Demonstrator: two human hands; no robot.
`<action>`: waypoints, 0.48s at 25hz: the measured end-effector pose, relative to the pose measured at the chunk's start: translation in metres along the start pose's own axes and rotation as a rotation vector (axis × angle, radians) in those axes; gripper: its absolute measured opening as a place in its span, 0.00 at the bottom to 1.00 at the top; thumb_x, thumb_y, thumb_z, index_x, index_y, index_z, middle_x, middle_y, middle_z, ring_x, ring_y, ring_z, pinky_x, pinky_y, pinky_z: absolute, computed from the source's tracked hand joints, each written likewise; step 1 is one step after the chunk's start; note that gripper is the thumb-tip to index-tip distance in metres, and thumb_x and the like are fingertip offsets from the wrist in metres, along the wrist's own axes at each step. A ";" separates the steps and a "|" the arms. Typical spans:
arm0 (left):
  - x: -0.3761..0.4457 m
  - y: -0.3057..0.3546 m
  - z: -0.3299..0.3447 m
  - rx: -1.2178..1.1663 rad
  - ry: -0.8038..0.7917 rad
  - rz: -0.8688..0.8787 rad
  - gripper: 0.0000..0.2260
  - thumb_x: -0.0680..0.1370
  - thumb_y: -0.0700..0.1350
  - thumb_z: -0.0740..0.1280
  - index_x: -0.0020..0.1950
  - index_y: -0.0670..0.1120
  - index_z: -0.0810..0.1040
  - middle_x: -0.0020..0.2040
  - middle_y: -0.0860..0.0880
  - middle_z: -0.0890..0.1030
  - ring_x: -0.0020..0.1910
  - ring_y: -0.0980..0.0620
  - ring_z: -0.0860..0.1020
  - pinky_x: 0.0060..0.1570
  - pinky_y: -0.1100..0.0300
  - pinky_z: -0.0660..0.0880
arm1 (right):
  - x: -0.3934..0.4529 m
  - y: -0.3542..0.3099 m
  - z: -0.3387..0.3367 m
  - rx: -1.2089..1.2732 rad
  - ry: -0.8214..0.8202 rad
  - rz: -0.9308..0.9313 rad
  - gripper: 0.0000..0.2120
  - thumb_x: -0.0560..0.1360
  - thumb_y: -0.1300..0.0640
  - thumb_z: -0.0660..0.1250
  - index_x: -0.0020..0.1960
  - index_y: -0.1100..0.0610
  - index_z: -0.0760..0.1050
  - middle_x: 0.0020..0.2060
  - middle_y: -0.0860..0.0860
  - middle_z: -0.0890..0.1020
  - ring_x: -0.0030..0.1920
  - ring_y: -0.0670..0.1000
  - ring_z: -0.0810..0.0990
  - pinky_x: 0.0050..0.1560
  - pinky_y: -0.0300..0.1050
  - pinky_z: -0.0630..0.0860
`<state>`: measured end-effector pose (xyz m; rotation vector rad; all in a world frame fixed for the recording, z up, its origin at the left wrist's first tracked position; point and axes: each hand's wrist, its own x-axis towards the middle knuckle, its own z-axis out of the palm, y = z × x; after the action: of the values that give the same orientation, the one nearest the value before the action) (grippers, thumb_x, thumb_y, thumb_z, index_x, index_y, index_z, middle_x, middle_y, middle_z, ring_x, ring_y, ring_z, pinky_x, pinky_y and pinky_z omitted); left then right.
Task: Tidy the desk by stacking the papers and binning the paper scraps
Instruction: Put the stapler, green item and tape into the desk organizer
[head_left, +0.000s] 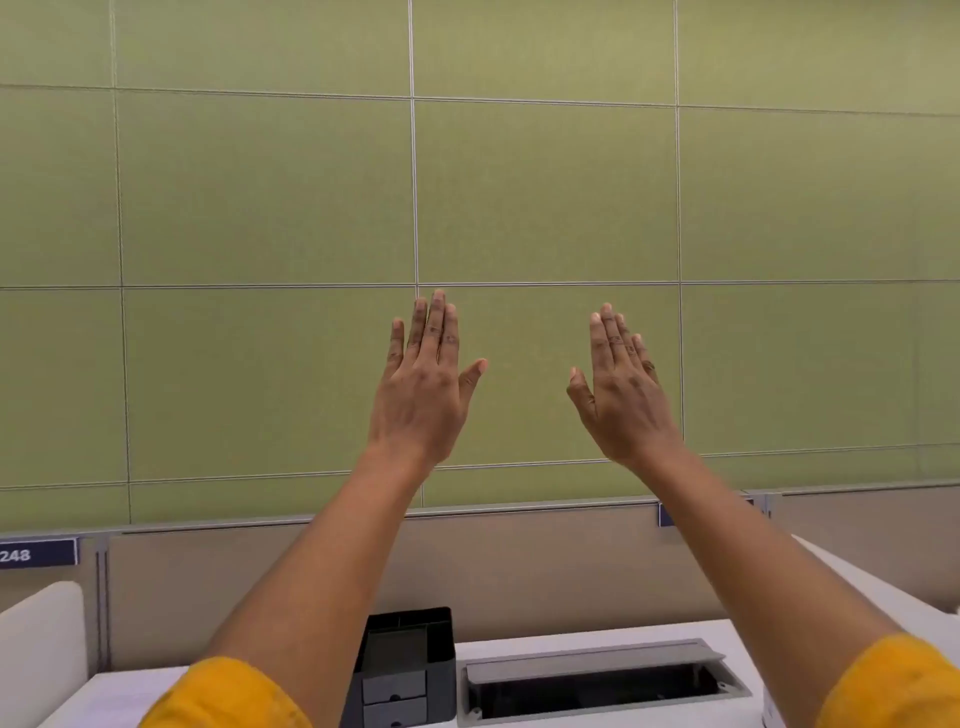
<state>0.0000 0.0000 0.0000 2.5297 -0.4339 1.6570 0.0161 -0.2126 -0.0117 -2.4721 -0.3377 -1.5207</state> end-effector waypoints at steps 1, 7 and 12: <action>-0.005 0.000 0.002 0.002 -0.013 -0.015 0.34 0.76 0.60 0.37 0.76 0.39 0.47 0.77 0.44 0.46 0.76 0.47 0.44 0.73 0.54 0.39 | -0.004 0.000 0.003 -0.006 -0.008 -0.008 0.38 0.73 0.42 0.37 0.76 0.63 0.47 0.77 0.57 0.49 0.77 0.52 0.47 0.75 0.43 0.40; -0.038 -0.004 0.024 0.001 -0.074 -0.019 0.34 0.76 0.61 0.36 0.75 0.40 0.45 0.77 0.46 0.44 0.75 0.49 0.41 0.72 0.55 0.37 | -0.037 0.009 0.028 -0.085 -0.080 -0.070 0.37 0.73 0.43 0.37 0.76 0.62 0.47 0.77 0.57 0.50 0.77 0.53 0.47 0.74 0.43 0.39; -0.065 -0.008 0.040 -0.011 -0.141 -0.044 0.39 0.73 0.65 0.29 0.75 0.40 0.46 0.75 0.47 0.43 0.74 0.51 0.40 0.72 0.56 0.37 | -0.067 0.015 0.047 -0.065 -0.165 -0.047 0.37 0.73 0.43 0.37 0.76 0.63 0.49 0.77 0.57 0.51 0.77 0.53 0.48 0.75 0.45 0.42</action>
<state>0.0136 0.0110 -0.0744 2.6381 -0.3941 1.4625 0.0313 -0.2179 -0.0935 -2.6663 -0.3821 -1.3688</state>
